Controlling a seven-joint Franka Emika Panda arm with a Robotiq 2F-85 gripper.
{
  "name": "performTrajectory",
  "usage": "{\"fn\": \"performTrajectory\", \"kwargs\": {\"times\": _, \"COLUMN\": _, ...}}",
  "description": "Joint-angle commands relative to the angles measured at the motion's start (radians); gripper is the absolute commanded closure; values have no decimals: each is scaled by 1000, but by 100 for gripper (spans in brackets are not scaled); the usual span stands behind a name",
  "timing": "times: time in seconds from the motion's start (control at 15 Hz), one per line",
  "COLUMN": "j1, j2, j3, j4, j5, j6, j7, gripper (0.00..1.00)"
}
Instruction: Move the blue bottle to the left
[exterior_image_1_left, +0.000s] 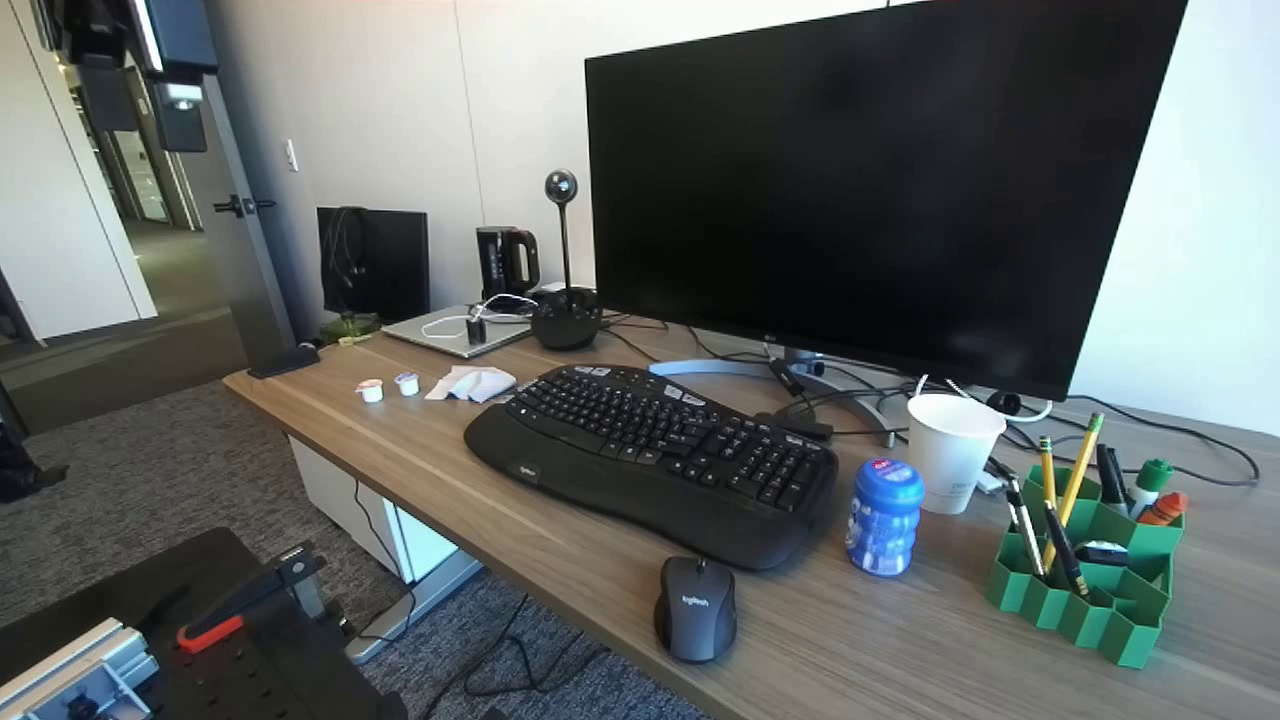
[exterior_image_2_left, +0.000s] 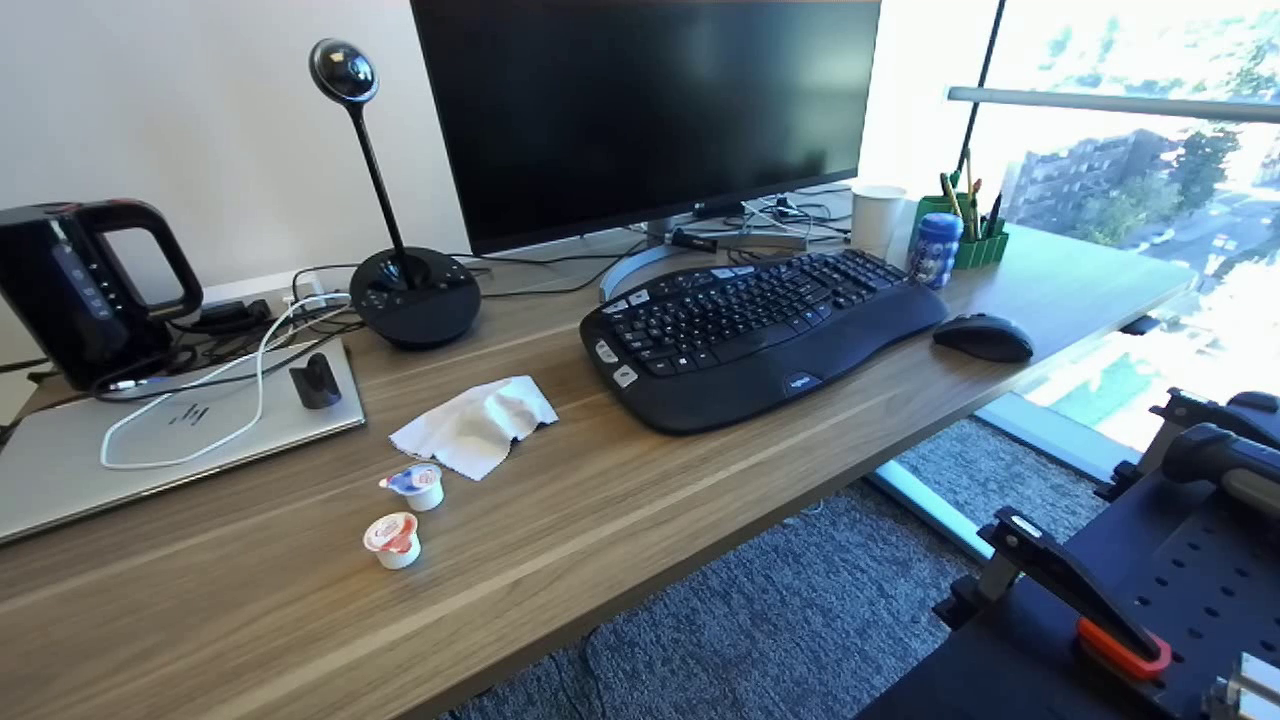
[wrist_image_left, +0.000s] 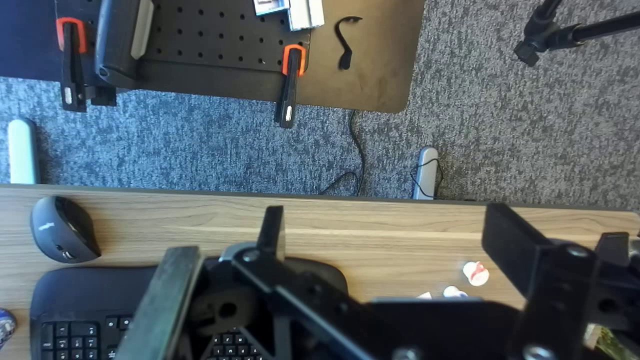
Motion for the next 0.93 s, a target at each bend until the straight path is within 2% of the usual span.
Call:
{"fn": "performTrajectory", "kwargs": {"times": 0.0, "j1": -14, "j2": 8, "j3": 5, "j4": 8, "j5": 0, "j6": -3, "j7": -2, "gripper": 0}}
{"fn": "performTrajectory", "kwargs": {"times": 0.27, "j1": -59, "j2": 46, "j3": -1, "j4": 31, "j5": -42, "j6": 24, "j7": 13, "gripper": 0}}
{"fn": "performTrajectory", "kwargs": {"times": 0.53, "j1": -138, "j2": 113, "j3": -6, "j4": 78, "j5": -168, "j6": 114, "j7": 39, "gripper": 0}}
{"fn": "performTrajectory", "kwargs": {"times": 0.87, "j1": -197, "j2": 298, "j3": -63, "j4": 202, "j5": -220, "j6": 137, "j7": 22, "gripper": 0}}
